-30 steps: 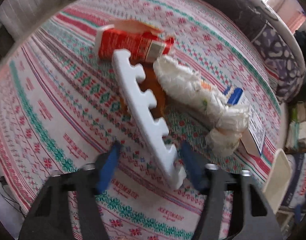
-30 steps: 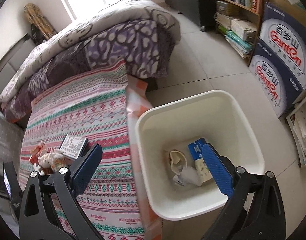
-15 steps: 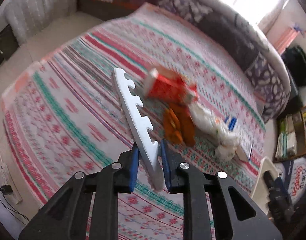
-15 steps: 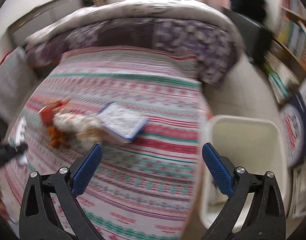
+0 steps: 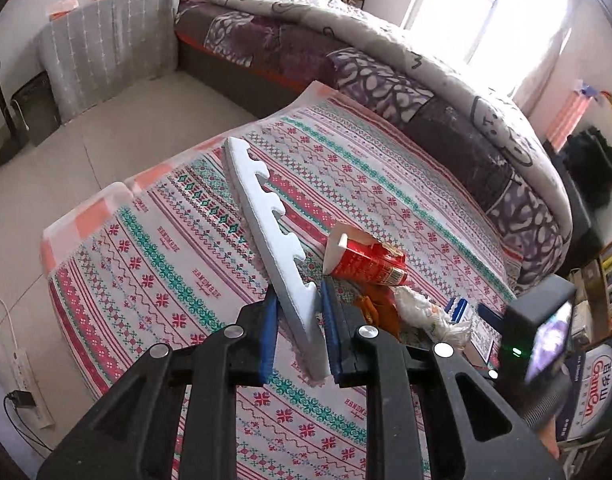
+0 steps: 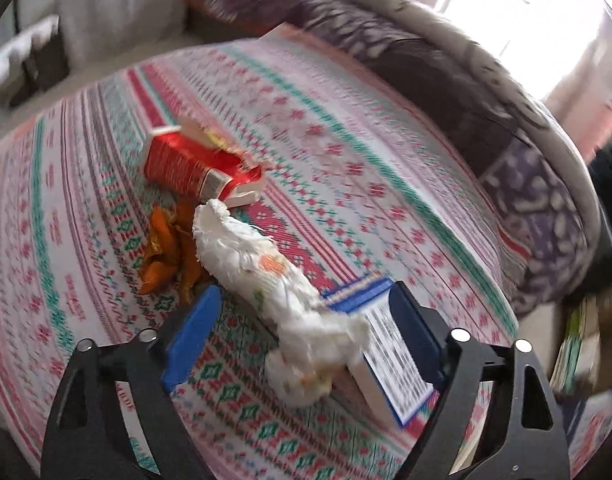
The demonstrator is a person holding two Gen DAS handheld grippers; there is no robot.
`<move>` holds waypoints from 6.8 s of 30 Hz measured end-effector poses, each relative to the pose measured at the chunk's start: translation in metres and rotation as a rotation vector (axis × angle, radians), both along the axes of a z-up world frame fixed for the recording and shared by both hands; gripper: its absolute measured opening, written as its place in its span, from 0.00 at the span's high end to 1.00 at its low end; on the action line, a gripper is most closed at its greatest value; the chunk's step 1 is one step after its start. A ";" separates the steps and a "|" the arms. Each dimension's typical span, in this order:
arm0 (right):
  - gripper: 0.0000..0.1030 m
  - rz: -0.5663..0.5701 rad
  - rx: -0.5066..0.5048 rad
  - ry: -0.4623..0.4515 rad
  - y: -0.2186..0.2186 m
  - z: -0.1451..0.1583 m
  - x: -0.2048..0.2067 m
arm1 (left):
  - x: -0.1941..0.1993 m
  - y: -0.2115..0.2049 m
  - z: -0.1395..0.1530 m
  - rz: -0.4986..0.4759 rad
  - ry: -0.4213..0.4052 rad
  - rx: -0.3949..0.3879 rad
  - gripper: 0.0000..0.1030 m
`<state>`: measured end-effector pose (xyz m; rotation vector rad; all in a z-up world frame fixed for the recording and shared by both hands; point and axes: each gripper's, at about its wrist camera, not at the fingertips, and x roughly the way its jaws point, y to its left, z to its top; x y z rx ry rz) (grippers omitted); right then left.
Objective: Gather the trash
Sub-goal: 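Grasp and lift the white tissue bundle with the right tool while the left tool holds the strip, then carry both items over the white bin and open both tools to drop them, then grasp the white paper cup with the left tool while the right tool grasps the blue-bordered card box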
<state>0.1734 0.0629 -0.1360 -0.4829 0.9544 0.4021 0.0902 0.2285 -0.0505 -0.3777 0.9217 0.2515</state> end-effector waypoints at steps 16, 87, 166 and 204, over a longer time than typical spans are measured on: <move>0.69 -0.051 0.208 0.022 0.004 0.029 -0.007 | -0.007 0.010 0.009 0.031 -0.048 0.019 0.80; 0.68 -0.841 0.515 -0.268 -0.251 0.101 -0.138 | -0.048 -0.222 0.034 -0.348 -0.303 0.287 0.80; 0.07 -1.139 0.506 -0.133 -0.319 0.065 -0.146 | 0.002 -0.227 -0.018 -0.348 -0.046 0.255 0.20; 0.07 -0.823 0.387 0.007 -0.244 0.040 -0.095 | 0.048 -0.121 -0.063 -0.176 0.118 -0.245 0.71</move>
